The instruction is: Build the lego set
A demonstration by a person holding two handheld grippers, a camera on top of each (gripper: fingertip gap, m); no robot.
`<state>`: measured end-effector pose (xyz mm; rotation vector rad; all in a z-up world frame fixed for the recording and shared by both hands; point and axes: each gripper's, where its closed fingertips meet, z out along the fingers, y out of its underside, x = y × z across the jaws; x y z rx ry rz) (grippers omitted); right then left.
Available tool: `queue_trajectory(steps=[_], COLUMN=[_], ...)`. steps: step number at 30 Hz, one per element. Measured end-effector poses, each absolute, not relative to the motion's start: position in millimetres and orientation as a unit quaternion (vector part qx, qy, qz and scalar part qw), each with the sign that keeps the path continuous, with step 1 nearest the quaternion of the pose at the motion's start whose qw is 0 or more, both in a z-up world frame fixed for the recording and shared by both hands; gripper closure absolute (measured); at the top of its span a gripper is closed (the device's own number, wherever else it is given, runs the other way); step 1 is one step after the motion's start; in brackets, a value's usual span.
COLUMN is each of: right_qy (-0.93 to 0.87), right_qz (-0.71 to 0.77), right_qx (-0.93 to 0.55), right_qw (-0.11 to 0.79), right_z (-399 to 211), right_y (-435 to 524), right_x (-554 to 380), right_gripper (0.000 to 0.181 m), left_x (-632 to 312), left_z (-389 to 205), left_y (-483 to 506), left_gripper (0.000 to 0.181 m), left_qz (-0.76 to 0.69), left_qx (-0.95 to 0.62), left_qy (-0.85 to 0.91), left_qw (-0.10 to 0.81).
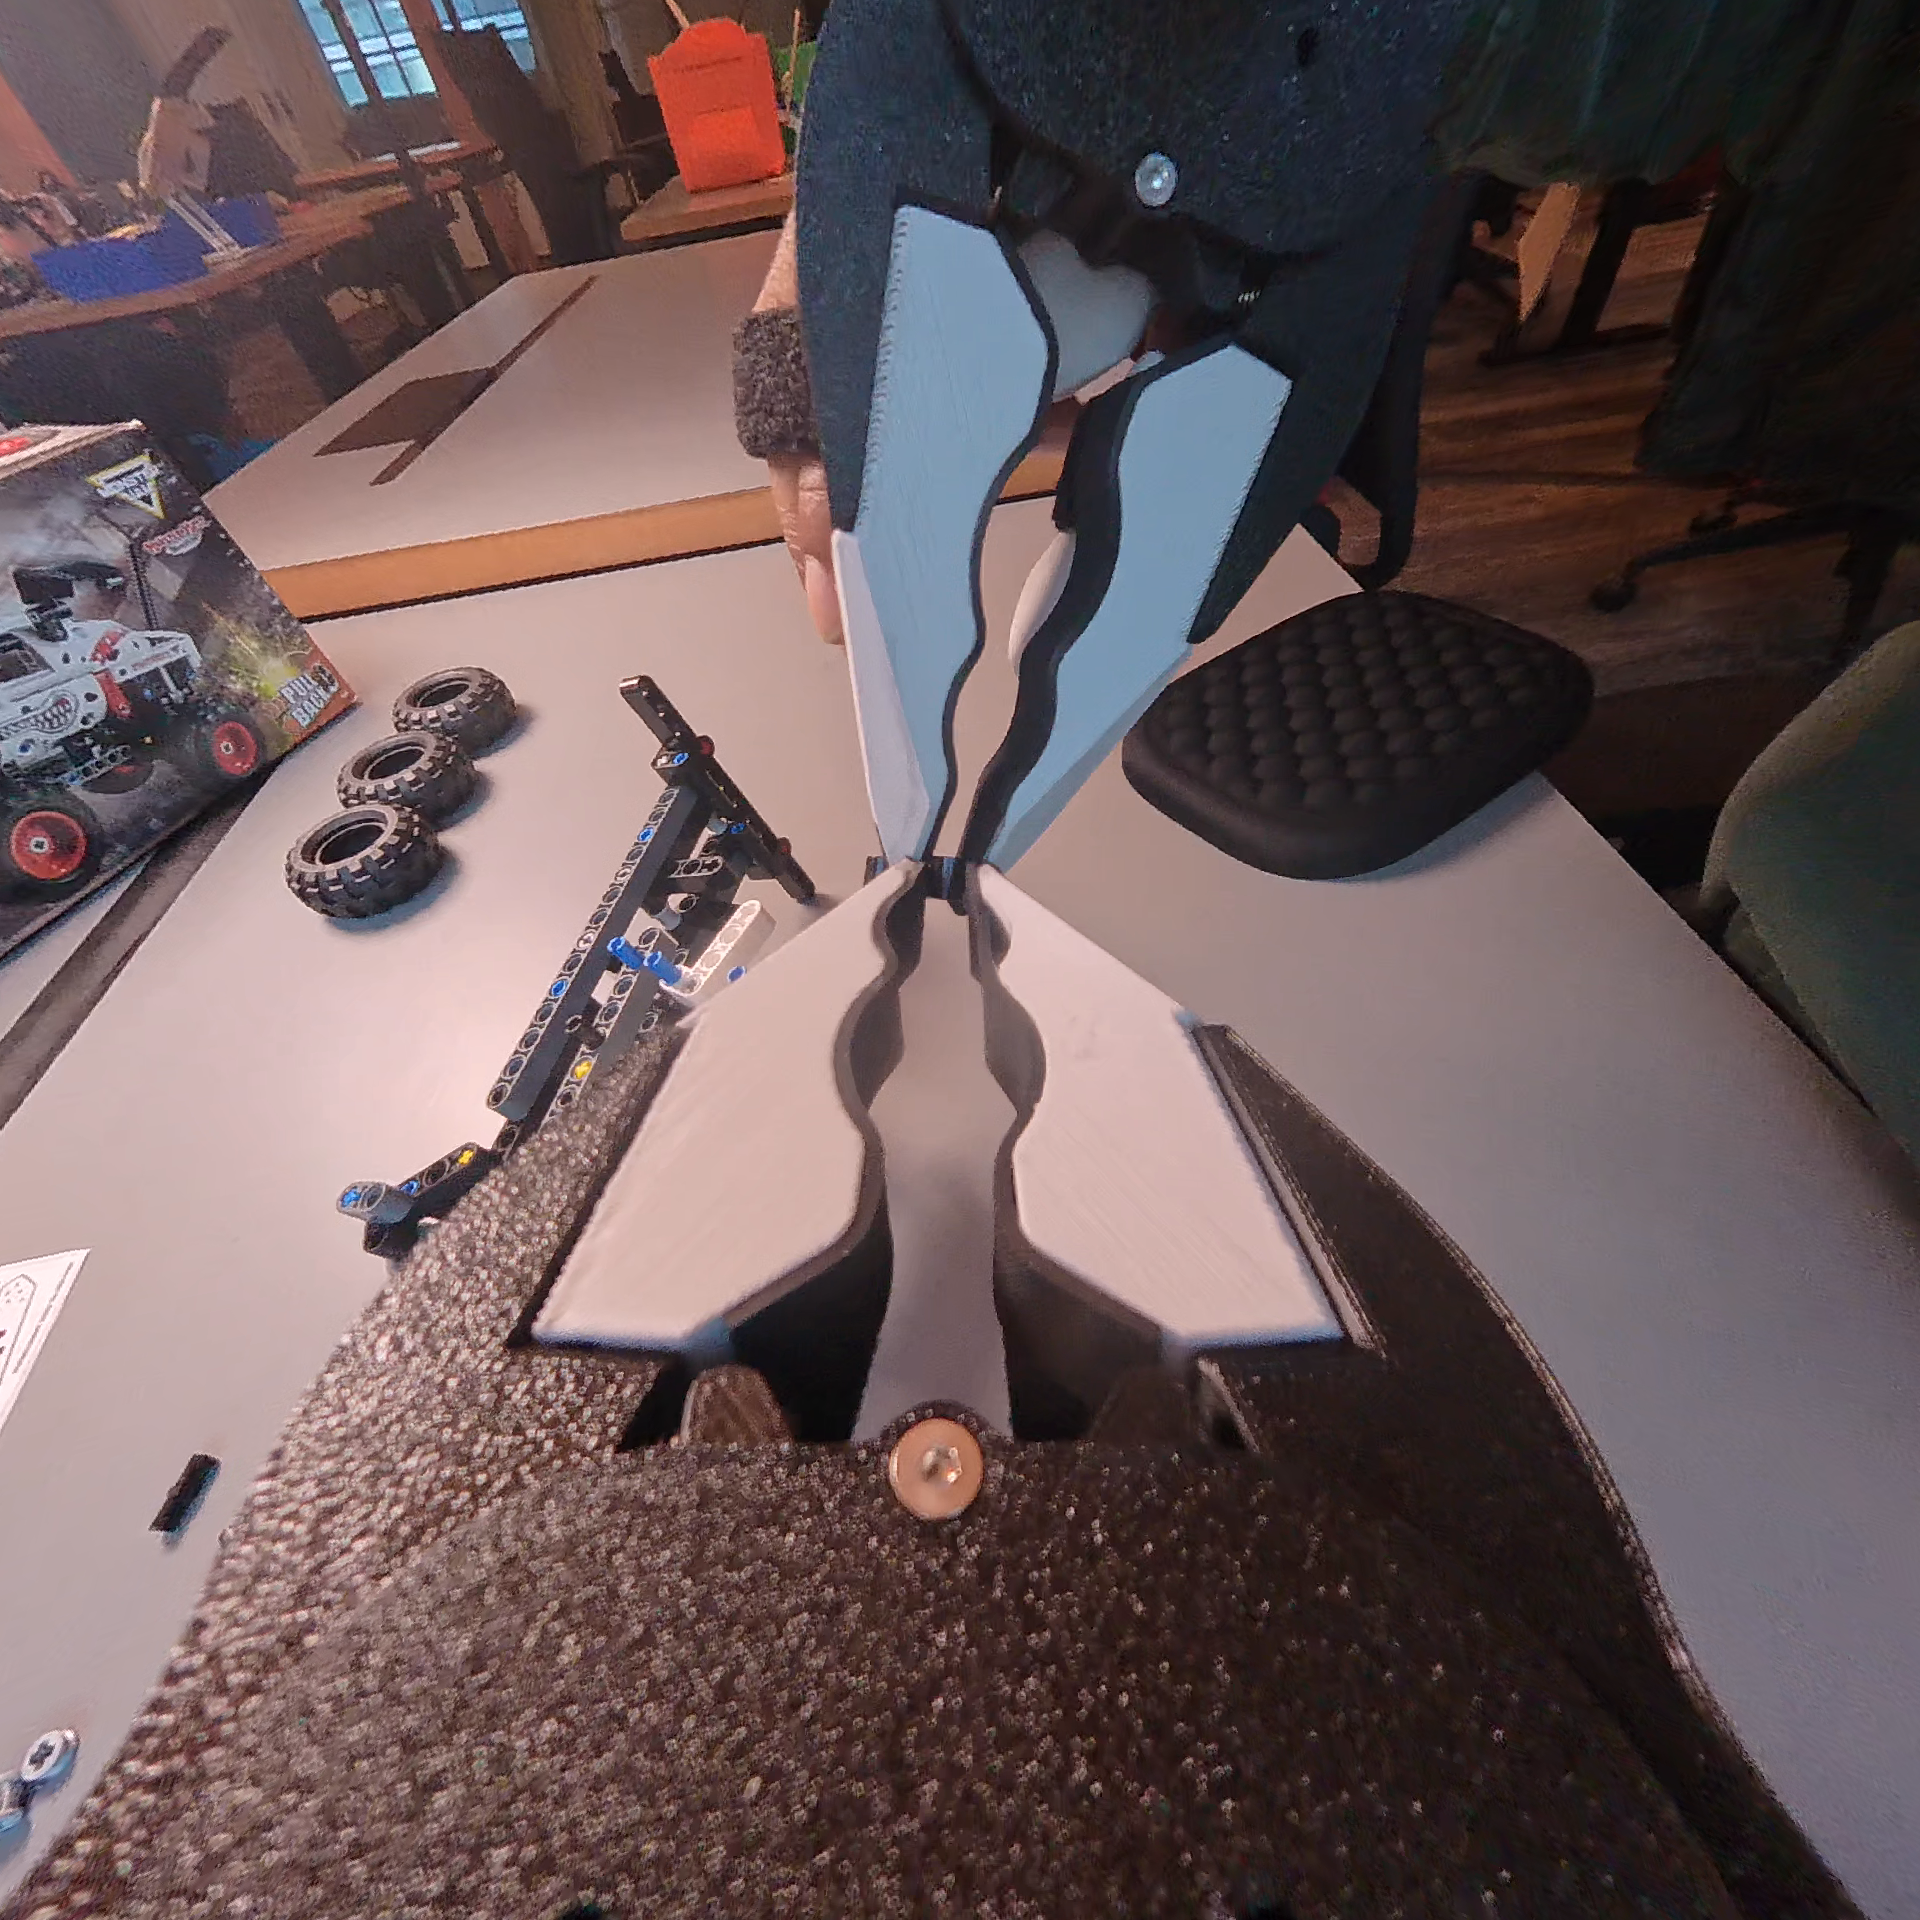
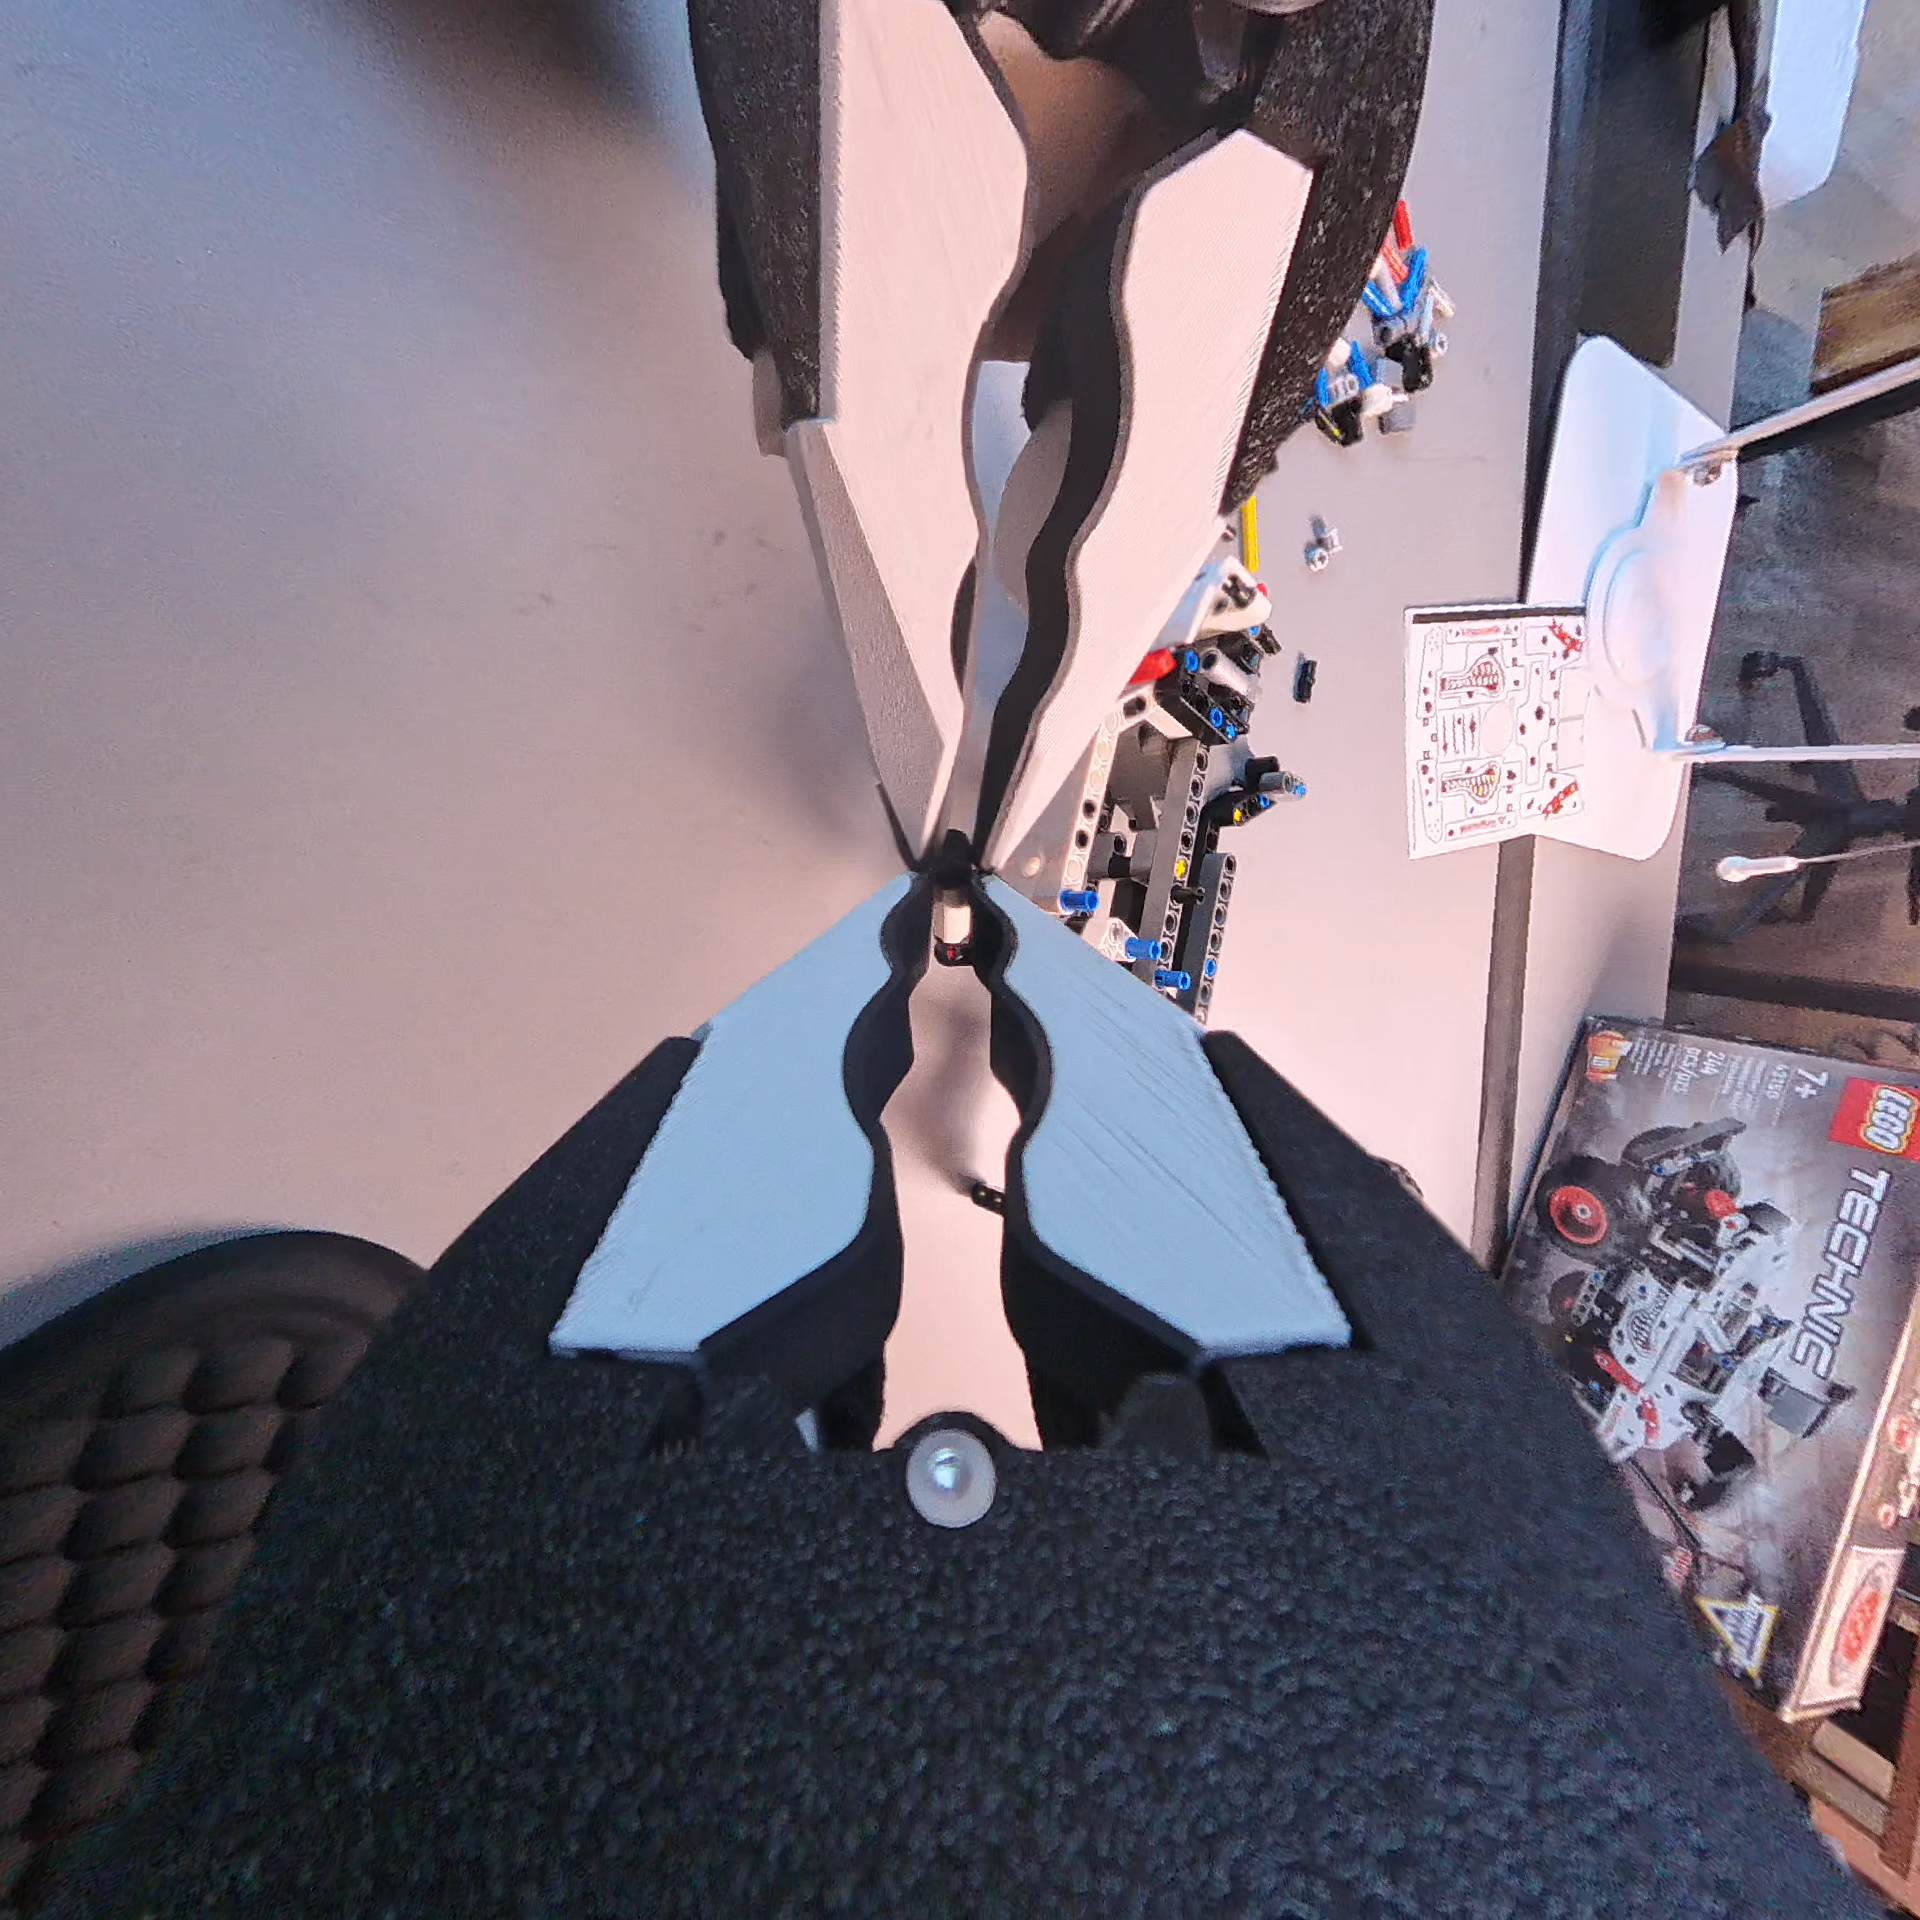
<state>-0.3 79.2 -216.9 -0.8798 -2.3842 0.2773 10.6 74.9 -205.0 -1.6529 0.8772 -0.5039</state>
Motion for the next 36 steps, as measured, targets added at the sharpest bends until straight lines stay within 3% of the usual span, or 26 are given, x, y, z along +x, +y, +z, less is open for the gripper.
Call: queue_trajectory(steps=[23,30,36], right_qy=[-0.78,-0.806,-0.895], right_qz=[0.404,0.356,0.15], right_qx=[-0.35,-0.346,-0.309], right_qw=[0.326,0.324,0.285], right_z=[-145.3,-157.4,-206.2], right_y=[42.2,53.8,113.1], right_x=[-5.2,-7.3,-11.2], right_gripper=[0.175,0.176,0.176], left_x=[3.9,1.6,-31.7], left_z=[-137.2,-147.9,-206.7], left_y=[41.4,48.7,87.2], left_gripper=[0.175,0.174,0.155], left_qz=[-0.375,-0.357,-0.194], left_qx=[-0.567,-0.593,-0.718], left_qy=[0.329,0.325,0.32], left_qw=[0.656,0.644,0.586])
